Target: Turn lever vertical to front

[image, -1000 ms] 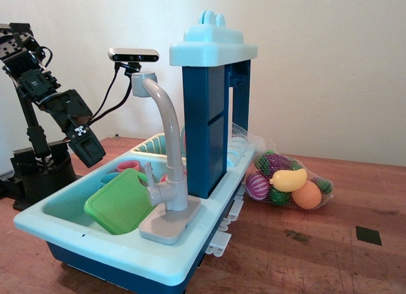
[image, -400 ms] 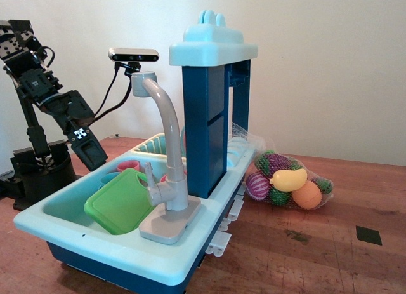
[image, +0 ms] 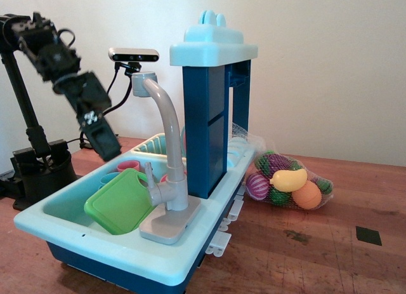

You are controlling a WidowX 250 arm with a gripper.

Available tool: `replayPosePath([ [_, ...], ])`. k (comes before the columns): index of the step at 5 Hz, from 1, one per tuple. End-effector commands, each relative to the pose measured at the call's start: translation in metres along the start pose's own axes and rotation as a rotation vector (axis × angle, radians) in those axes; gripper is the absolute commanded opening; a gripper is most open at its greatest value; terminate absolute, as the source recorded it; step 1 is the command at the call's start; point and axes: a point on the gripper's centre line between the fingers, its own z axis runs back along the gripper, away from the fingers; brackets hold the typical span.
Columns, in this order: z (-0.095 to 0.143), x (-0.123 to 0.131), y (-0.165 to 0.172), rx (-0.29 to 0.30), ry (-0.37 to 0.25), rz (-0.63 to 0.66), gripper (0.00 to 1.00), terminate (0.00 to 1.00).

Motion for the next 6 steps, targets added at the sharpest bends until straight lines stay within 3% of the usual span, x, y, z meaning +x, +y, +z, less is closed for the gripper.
replayPosePath([
  [1,0.012,0.043,-0.034,-0.044,-0.017,-0.079,1.0,0.0],
  [3,-0.004,0.053,-0.061,-0.086,0.04,-0.135,1.0,0.0],
  [5,-0.036,0.033,-0.072,-0.145,0.119,-0.122,1.0,0.0],
  [6,-0.039,0.034,-0.075,-0.161,0.117,-0.127,1.0,0.0],
])
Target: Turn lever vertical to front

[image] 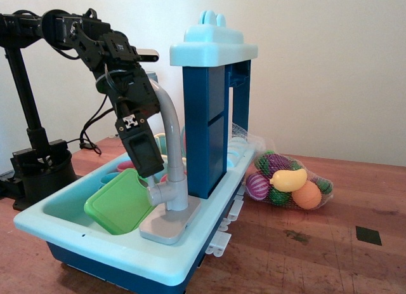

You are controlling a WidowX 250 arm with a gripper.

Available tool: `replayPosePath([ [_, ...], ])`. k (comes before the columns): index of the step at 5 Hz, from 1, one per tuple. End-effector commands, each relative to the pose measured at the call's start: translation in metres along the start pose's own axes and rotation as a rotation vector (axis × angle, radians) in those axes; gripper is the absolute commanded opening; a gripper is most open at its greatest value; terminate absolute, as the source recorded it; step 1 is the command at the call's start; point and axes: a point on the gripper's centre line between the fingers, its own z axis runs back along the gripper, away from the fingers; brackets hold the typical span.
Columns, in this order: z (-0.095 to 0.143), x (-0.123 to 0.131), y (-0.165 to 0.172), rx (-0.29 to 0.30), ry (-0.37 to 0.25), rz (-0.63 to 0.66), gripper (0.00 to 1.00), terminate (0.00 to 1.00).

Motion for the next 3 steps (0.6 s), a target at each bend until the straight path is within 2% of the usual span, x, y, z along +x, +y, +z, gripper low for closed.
replayPosePath([
  [1,0.01,0.012,-0.008,-0.044,-0.039,-0.018,1.0,0.0],
  [2,0.009,0.014,-0.008,-0.046,-0.044,-0.02,1.0,0.0],
  [3,0.008,0.008,0.009,-0.02,-0.075,0.021,1.0,0.0],
])
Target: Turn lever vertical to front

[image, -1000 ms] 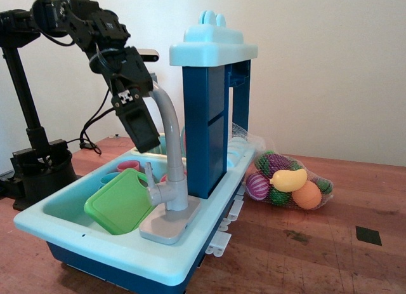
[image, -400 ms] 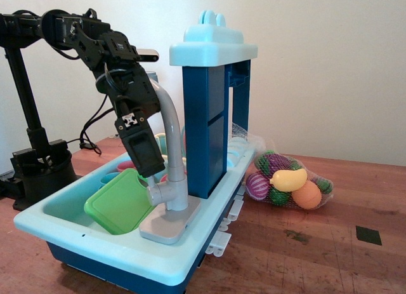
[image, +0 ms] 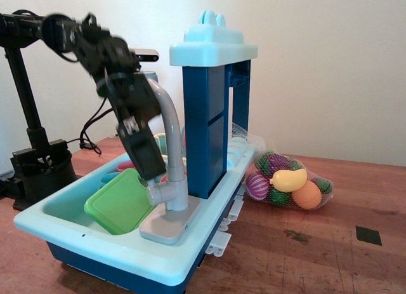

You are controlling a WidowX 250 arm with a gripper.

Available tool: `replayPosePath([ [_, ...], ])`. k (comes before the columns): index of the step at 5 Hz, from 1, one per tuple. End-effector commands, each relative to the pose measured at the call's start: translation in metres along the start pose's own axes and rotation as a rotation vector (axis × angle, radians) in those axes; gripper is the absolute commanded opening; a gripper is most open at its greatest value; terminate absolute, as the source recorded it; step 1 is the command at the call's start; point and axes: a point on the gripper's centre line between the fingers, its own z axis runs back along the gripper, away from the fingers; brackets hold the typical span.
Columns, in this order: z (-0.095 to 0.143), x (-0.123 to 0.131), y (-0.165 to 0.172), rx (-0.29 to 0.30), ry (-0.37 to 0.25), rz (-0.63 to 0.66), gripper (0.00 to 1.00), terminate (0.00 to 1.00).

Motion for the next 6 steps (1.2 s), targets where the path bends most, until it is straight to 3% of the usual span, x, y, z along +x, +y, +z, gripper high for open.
replayPosePath([
  [1,0.036,0.0,0.043,0.026,-0.128,0.085,1.0,0.0],
  [3,0.047,-0.016,0.098,0.036,-0.193,0.166,1.0,0.0],
  [4,0.049,-0.042,0.115,0.069,-0.144,0.213,1.0,0.0],
  [5,0.086,-0.064,0.113,0.146,-0.138,0.241,1.0,0.0],
  [6,0.116,-0.067,0.101,0.165,-0.173,0.211,1.0,0.0],
])
